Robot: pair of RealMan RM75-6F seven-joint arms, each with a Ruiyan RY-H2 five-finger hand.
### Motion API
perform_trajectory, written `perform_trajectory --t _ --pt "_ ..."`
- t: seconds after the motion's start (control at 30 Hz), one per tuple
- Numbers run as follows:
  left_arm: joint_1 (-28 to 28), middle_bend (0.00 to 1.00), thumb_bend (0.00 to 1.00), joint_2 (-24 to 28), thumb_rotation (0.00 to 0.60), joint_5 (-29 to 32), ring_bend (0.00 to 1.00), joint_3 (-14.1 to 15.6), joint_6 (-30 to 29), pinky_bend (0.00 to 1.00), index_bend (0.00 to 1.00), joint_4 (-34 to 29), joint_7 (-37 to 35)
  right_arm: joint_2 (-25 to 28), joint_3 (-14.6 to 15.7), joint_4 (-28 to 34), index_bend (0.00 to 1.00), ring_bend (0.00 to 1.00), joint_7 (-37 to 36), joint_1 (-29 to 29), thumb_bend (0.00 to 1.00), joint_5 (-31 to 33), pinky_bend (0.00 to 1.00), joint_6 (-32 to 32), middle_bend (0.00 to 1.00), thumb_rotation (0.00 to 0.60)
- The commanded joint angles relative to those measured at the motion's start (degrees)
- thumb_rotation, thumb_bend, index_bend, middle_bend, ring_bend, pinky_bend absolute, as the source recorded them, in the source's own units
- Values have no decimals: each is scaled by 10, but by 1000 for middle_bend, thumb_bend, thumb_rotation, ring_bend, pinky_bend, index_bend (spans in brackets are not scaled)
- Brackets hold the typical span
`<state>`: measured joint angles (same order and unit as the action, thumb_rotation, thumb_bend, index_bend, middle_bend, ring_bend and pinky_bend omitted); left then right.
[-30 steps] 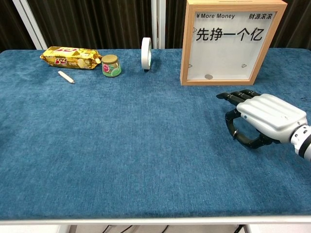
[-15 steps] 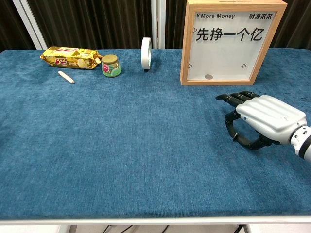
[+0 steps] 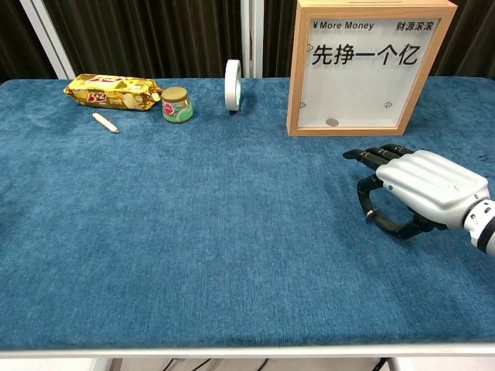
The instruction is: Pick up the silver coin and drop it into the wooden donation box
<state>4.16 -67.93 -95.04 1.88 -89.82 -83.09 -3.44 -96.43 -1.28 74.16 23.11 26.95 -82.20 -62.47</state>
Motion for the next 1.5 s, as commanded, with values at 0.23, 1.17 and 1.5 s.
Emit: perform_trajectory --t 0.23,1.17,1.5 --pt "0 0 112 1 600 -1 0 0 0 0 73 -2 1 1 0 2 497 0 -2 0 369 -2 0 -1 0 600" --pt "-1 0 112 3 600 -4 0 2 -5 0 72 -2 -3 39 -26 49 706 0 -2 -4 370 -22 0 -57 8 600" --pt "1 0 112 4 600 -10 0 3 -6 0 72 -4 -7 178 -144 228 731 0 40 11 364 -7 0 -131 16 600"
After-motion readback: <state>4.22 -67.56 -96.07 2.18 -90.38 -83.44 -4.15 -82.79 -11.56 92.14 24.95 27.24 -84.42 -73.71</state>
